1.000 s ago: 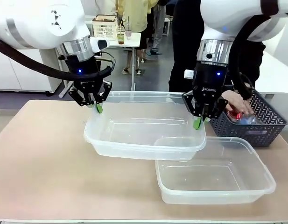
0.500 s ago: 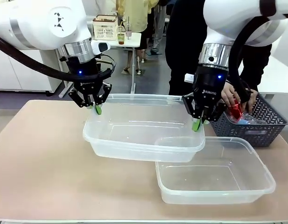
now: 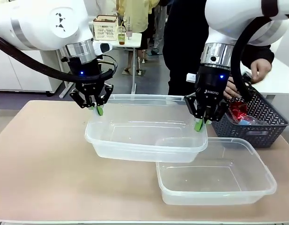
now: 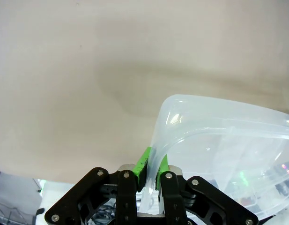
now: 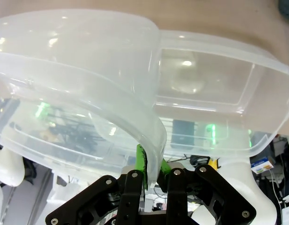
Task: Sort the waste into each basket.
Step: Offer the picked Organizing box to the human.
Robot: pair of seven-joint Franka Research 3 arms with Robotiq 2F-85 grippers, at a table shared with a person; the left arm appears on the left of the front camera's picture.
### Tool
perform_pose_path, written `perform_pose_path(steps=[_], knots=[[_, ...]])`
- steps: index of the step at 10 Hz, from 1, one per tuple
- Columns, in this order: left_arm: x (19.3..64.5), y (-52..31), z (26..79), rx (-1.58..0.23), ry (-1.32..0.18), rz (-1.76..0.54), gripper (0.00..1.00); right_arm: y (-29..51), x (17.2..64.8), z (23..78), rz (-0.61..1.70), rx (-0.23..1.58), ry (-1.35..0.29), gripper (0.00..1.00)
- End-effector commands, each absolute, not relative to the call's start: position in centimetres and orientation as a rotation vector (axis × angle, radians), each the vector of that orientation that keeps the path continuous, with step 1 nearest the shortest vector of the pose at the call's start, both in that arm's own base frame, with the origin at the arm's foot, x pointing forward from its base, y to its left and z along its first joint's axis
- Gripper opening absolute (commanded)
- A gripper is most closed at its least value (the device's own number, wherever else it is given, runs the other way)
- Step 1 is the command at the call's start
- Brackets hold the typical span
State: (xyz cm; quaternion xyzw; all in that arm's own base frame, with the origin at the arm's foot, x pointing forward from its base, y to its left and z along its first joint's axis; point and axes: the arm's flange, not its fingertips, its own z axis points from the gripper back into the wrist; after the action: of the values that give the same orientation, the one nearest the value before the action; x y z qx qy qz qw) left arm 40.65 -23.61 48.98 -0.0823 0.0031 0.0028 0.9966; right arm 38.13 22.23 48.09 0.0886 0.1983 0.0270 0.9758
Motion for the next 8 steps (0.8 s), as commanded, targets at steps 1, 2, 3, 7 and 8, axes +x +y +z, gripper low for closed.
perform_pose_path(steps=[1, 2, 3, 7, 8], knots=[[40.62, -23.65, 49.23, -0.181, -0.008, 0.022, 0.07, 22.36, 37.87, 48.50, 0.062, 0.187, 0.393, 0.06], [40.62, -23.65, 49.23, -0.181, -0.008, 0.022, 0.07, 22.36, 37.87, 48.50, 0.062, 0.187, 0.393, 0.06], [40.62, -23.65, 49.23, -0.181, -0.008, 0.022, 0.07, 22.36, 37.87, 48.50, 0.062, 0.187, 0.393, 0.06], [40.62, -23.65, 49.23, -0.181, -0.008, 0.022, 0.07, 22.36, 37.87, 48.50, 0.062, 0.187, 0.393, 0.06], [40.62, -23.65, 49.23, -0.181, -0.008, 0.022, 0.07, 22.36, 37.87, 48.50, 0.062, 0.187, 0.393, 0.06]])
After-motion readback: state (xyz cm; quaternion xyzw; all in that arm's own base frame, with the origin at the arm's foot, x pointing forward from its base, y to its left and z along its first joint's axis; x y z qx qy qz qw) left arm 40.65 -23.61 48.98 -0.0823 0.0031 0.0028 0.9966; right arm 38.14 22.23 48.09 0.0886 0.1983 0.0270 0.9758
